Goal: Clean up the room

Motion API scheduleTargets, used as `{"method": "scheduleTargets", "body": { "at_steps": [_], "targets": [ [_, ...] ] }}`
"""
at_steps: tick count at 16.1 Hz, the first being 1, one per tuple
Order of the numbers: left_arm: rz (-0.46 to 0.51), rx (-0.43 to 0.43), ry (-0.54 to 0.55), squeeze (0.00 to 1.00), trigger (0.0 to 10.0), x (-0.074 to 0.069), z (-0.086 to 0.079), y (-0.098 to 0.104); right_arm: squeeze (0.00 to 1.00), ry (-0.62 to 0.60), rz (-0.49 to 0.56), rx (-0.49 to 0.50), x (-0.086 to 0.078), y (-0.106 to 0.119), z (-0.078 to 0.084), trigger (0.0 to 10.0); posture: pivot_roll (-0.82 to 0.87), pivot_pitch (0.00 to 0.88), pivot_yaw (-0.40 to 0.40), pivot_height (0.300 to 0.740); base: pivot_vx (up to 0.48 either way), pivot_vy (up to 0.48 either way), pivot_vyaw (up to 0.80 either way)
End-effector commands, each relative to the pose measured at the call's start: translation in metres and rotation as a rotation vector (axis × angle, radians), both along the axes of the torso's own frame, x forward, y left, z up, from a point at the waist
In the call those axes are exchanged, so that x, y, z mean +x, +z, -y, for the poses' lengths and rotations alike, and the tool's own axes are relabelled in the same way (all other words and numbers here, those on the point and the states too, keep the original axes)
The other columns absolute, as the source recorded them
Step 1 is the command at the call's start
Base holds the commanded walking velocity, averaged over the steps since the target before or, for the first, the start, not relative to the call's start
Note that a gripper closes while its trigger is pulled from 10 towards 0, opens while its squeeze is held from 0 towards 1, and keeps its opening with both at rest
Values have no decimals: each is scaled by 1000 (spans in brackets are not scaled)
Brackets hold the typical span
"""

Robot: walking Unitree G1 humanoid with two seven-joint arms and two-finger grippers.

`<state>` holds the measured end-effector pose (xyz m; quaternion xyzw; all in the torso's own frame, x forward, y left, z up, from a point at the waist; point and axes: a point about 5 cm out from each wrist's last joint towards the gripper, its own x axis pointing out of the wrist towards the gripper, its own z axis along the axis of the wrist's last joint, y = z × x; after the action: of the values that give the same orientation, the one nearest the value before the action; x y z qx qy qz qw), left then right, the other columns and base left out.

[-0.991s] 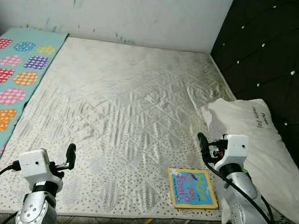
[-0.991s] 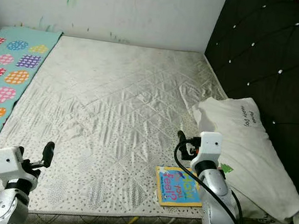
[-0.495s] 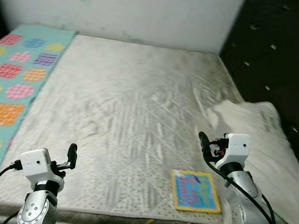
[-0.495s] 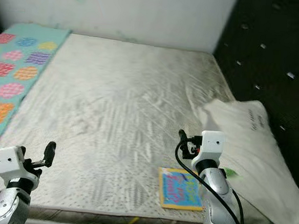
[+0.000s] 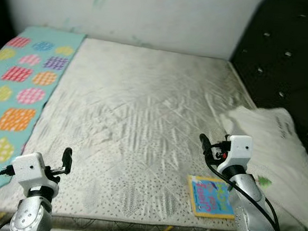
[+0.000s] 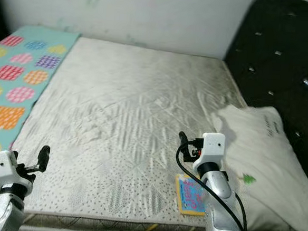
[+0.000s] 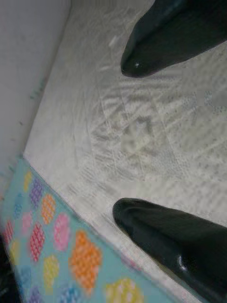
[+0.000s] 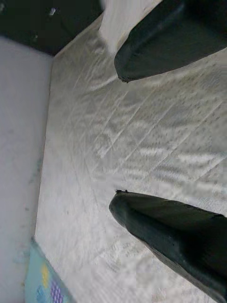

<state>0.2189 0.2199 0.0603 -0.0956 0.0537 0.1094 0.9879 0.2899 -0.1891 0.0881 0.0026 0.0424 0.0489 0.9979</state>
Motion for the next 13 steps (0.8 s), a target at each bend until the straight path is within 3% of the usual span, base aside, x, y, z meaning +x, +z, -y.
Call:
{"method": "scheduleTargets", "body": {
  "at_steps": [1, 13],
  "targets": [
    [-9, 6, 0, 0, 10000, -1, -2, 0, 0, -6, -3, 12, 0, -1, 0, 10000, -28, 22, -63, 740, 0, 480, 0],
    [-9, 8, 2, 0, 10000, 0, -2, 0, 0, -3, 2, 19, 1, 0, -3, 10000, -28, 22, -61, 740, 0, 480, 0]
  ]
}}
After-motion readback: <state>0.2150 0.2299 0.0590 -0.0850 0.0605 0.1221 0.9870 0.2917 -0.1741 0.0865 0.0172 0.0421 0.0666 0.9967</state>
